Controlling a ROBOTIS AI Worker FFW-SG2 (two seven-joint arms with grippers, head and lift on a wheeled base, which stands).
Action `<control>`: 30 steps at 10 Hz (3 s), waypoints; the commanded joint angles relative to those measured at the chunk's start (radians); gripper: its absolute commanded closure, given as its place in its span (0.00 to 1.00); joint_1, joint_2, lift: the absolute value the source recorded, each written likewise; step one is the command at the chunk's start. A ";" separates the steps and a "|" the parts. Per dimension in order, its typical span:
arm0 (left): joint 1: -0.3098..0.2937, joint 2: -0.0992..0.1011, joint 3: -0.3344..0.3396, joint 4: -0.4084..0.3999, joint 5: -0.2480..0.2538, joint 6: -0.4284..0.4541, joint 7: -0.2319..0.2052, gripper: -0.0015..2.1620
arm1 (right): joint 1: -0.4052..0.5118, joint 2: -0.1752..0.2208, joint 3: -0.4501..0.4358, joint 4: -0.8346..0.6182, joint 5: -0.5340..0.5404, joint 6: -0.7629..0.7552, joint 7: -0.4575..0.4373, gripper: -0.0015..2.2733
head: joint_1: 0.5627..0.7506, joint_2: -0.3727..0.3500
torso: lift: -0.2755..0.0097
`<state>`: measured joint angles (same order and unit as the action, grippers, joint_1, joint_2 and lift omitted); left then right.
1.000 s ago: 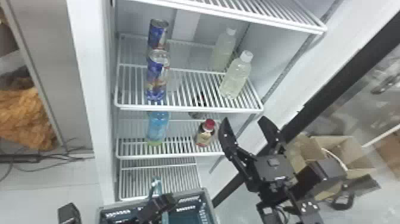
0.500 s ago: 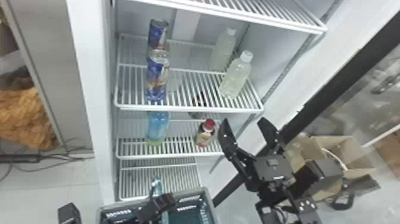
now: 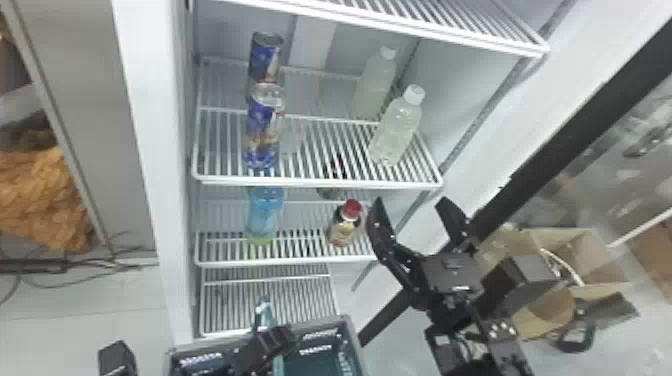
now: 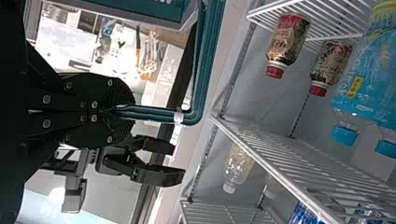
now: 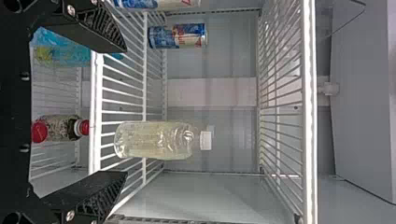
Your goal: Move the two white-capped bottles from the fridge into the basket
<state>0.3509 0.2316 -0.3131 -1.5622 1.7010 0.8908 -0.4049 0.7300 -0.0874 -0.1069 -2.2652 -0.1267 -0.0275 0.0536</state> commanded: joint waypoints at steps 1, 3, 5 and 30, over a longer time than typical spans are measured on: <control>0.000 0.000 0.000 0.000 0.000 0.000 0.000 0.54 | -0.045 0.000 -0.005 0.050 0.011 -0.014 0.000 0.04 | 0.70 0.03 | 0.97; -0.002 0.000 -0.002 0.000 0.000 0.000 0.000 0.54 | -0.104 0.000 -0.011 0.114 0.029 -0.029 0.000 0.04 | 0.70 0.03 | 0.97; -0.002 0.000 -0.002 0.000 0.000 0.000 0.000 0.54 | -0.151 -0.005 -0.019 0.166 0.043 -0.034 0.000 0.04 | 0.70 0.03 | 0.97; -0.017 0.002 -0.020 0.000 0.012 -0.007 -0.002 0.54 | -0.617 -0.037 -0.009 0.583 0.001 -0.125 0.043 0.44 | 0.70 0.03 | 0.97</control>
<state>0.3339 0.2332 -0.3330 -1.5622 1.7136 0.8840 -0.4064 0.1086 -0.1239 -0.1187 -1.6725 -0.1225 -0.1485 0.0966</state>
